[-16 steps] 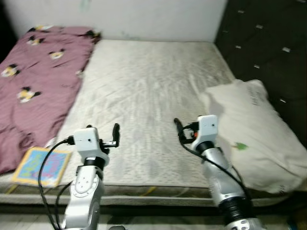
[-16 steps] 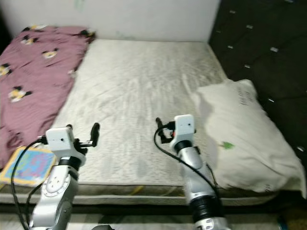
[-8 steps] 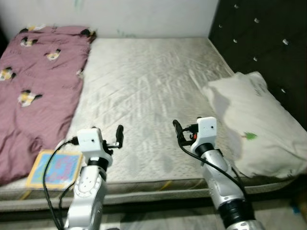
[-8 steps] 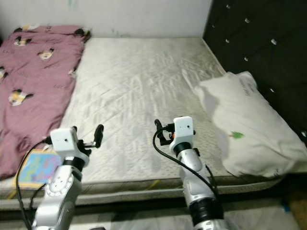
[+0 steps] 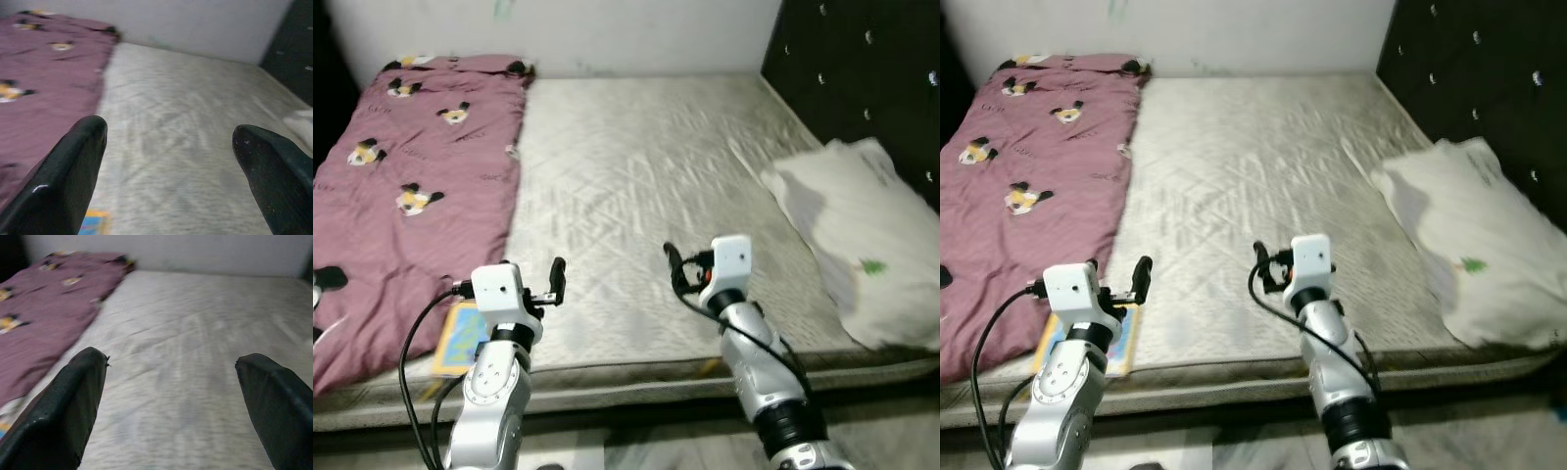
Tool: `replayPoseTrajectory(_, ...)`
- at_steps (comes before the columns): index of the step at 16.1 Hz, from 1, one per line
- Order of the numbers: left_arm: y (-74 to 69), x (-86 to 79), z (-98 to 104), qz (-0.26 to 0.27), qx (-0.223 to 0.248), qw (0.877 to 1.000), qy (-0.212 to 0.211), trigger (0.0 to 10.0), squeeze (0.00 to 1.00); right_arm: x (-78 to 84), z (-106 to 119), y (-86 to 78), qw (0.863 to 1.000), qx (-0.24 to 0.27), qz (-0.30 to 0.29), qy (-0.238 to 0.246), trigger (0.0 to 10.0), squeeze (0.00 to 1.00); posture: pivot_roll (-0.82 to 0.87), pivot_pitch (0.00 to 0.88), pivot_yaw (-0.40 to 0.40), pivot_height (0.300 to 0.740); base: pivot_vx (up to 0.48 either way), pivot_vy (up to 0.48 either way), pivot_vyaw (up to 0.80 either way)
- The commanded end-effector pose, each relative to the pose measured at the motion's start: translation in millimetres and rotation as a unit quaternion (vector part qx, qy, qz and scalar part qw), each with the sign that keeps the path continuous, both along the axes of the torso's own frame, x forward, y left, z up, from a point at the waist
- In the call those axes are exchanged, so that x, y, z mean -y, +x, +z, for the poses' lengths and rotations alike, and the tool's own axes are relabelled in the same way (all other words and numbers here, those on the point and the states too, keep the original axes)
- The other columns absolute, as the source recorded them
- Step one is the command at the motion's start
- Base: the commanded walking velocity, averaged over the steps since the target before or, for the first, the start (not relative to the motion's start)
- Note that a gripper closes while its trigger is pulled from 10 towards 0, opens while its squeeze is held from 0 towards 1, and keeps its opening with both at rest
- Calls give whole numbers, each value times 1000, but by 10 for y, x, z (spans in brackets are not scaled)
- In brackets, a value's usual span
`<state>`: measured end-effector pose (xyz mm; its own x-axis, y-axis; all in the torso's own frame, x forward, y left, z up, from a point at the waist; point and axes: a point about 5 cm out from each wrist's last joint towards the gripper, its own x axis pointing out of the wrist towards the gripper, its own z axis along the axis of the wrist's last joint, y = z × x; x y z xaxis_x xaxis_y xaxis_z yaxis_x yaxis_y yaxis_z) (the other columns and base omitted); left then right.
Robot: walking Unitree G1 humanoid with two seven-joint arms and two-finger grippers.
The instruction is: Clean up the room
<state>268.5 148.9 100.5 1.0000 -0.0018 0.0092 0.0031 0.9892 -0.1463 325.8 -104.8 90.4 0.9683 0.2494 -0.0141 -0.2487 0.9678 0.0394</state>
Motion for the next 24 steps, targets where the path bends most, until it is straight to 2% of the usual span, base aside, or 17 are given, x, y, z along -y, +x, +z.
replayPoseTrajectory(1,9,-45,29,6,8,1000,9,10000,0,-74,17,-8,1000,5,19,-3,10000,0,133,96,-22,740,0,450,0)
replayPoseTrajectory(4,8,-13,25,9,8,1000,6,10000,0,-28,16,2,1000,7,17,-7,10000,0,120,100,-30,740,0,234,0)
replayPoseTrajectory(7,14,0,48,7,11,1000,5,10000,0,17,100,25,999,26,23,-37,10000,0,95,114,-40,740,0,0,0)
replayPoseTrajectory(8,24,-22,48,7,12,1000,8,10000,0,57,147,33,997,38,27,-55,10000,0,93,115,-40,740,0,0,0)
replayPoseTrajectory(13,59,28,78,5,18,1000,5,10000,0,224,137,16,997,35,6,-65,10000,0,71,117,-44,740,0,0,0)
replayPoseTrajectory(15,75,89,95,-2,23,1000,1,10000,0,214,146,-5,997,33,9,-70,10000,0,19,128,-75,740,0,0,0)
replayPoseTrajectory(17,72,110,81,-1,24,1000,-7,10000,0,104,226,-3,996,43,28,-67,10000,0,-5,134,-69,740,0,0,0)
replayPoseTrajectory(19,74,129,95,-9,24,1000,-2,10000,0,55,218,2,997,45,20,-54,10000,0,12,135,-48,740,0,0,0)
replayPoseTrajectory(21,100,99,150,-10,32,999,5,10000,0,15,220,-11,997,43,20,-52,10000,0,12,144,-40,740,0,0,0)
replayPoseTrajectory(22,113,58,187,-11,42,999,11,10000,0,-51,268,-30,996,55,38,-59,10000,0,12,152,-32,740,0,0,0)
replayPoseTrajectory(24,104,31,222,-11,48,999,12,10000,0,-25,327,-7,996,65,32,-60,10000,0,14,161,-28,740,0,0,0)
